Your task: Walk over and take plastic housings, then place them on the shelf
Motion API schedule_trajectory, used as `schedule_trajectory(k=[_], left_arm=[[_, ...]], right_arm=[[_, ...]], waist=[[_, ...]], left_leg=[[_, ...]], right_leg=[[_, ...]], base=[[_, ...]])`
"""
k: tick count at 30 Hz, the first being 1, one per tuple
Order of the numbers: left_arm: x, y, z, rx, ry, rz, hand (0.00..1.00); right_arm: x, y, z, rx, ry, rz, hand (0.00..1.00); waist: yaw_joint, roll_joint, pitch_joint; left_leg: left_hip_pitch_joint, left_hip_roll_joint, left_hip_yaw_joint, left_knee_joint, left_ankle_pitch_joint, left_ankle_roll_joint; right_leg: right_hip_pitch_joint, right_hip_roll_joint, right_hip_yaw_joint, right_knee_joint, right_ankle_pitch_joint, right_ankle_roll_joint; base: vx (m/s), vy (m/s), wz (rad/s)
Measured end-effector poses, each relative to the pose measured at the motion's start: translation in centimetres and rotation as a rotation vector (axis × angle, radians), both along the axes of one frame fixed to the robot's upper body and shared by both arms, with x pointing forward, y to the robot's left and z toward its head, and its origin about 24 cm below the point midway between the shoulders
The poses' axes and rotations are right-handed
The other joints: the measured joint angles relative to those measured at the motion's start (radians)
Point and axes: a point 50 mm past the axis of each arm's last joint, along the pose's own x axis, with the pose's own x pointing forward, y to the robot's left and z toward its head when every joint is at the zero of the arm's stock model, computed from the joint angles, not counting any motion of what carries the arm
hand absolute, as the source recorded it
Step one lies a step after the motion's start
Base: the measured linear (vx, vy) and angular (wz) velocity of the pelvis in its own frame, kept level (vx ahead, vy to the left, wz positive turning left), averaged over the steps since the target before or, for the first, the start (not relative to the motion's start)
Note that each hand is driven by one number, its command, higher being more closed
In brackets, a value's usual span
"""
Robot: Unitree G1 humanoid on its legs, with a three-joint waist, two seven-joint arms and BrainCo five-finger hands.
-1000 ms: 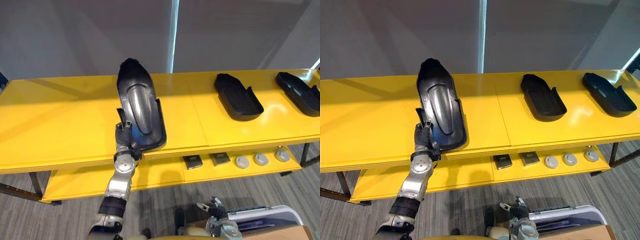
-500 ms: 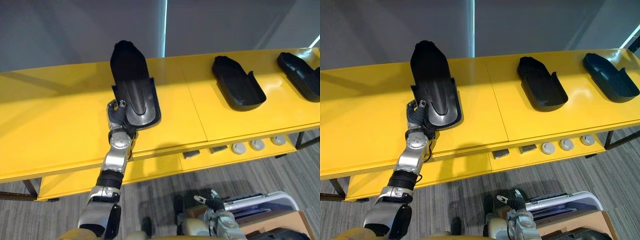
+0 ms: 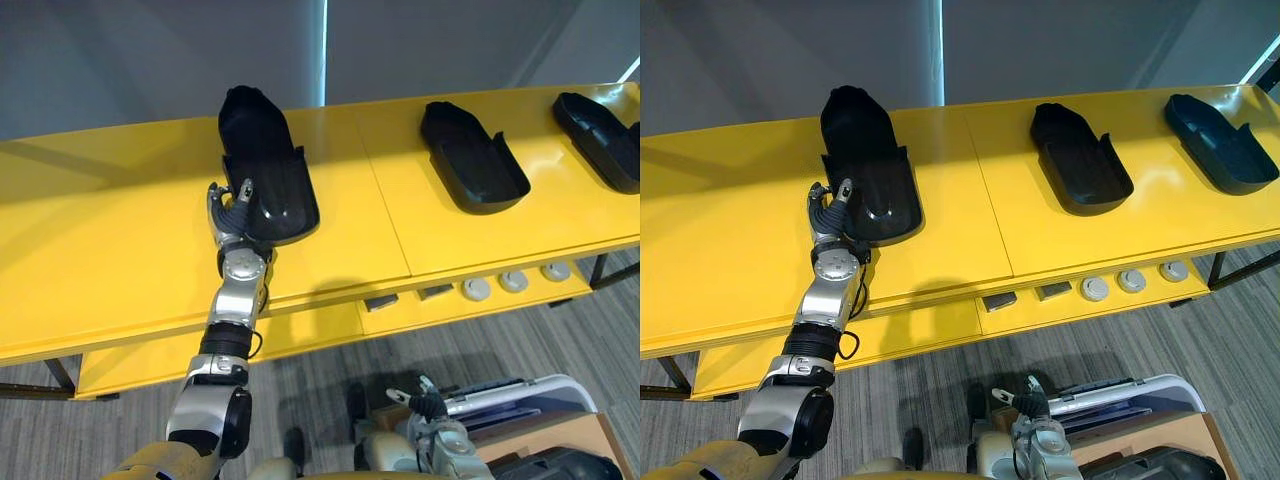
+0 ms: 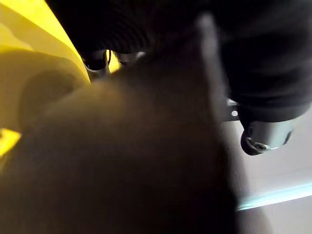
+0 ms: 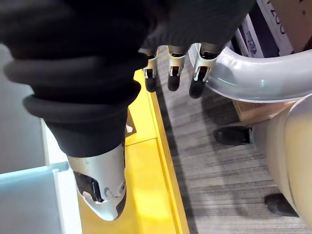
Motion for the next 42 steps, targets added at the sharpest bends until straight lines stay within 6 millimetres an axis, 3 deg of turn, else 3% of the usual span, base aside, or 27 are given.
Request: schedule_trajectory(k=[19,25,28,29,33,37,42], left_arm=[[-0.4,0.4,0.1,0.069,0.013,-0.001,0.00],[-2.8,-1.5,4.1,0.124,-0.239,-0.041,0.00],[-5.1,-3.4,5.6,0.170,-0.380,-0.107,0.00],[-6.2,-4.1,5.4,0.185,-0.405,-0.139,1.00],[-8.9,-7.0,2.9,0.190,-0.368,-0.294,1.00],[-10.4,-9.0,0.4,0.203,-0.278,-0.450,1.00],[-10.3,-10.3,-2.1,0.255,-0.164,-0.557,1.00]], right_arm=[[-0.1,0.1,-0.1,0.012,0.006,0.012,0.00],[-0.7,0.1,-0.5,0.013,0.030,0.009,0.00],[-1.2,0.3,-0.8,0.011,0.051,0.016,0.00],[-1.2,0.4,-0.8,0.008,0.050,0.024,0.00],[-1.4,0.1,-0.9,-0.002,0.053,0.028,0.00],[-1.4,0.1,-0.9,-0.004,0.051,0.028,0.00],[-1.3,0.2,-0.9,-0.003,0.049,0.031,0.00]], waist=[[-0.001,0.001,0.006],[0.002,0.002,0.006],[0.005,0.004,0.006],[0.009,0.006,0.006],[0.032,0.023,0.006],[0.036,0.027,0.005],[0.041,0.028,0.005]], left_leg=[[0.028,0.001,-0.002,-0.011,0.000,0.000],[0.028,-0.001,-0.020,-0.006,0.000,0.000],[0.027,-0.001,-0.033,0.001,-0.001,0.002],[0.024,-0.002,-0.034,0.003,-0.002,0.003],[0.013,-0.001,-0.043,0.002,-0.006,0.006],[0.011,0.000,-0.048,0.002,-0.005,0.007],[0.014,0.001,-0.044,0.002,-0.006,0.007]], right_leg=[[0.024,0.000,-0.003,0.000,-0.001,0.001],[0.033,-0.004,-0.016,0.000,-0.005,0.005],[0.042,-0.007,-0.026,0.000,-0.009,0.011],[0.042,-0.007,-0.026,0.000,-0.010,0.012],[0.040,-0.007,-0.031,0.000,-0.017,0.015],[0.040,-0.006,-0.038,0.000,-0.018,0.016],[0.044,-0.006,-0.040,0.000,-0.018,0.016]], base=[[0.00,0.042,0.00],[0.00,0.042,0.09],[0.00,0.044,0.13],[-0.03,0.039,0.04],[-0.02,0.026,0.06],[0.00,0.015,0.04],[0.00,0.013,0.00]])
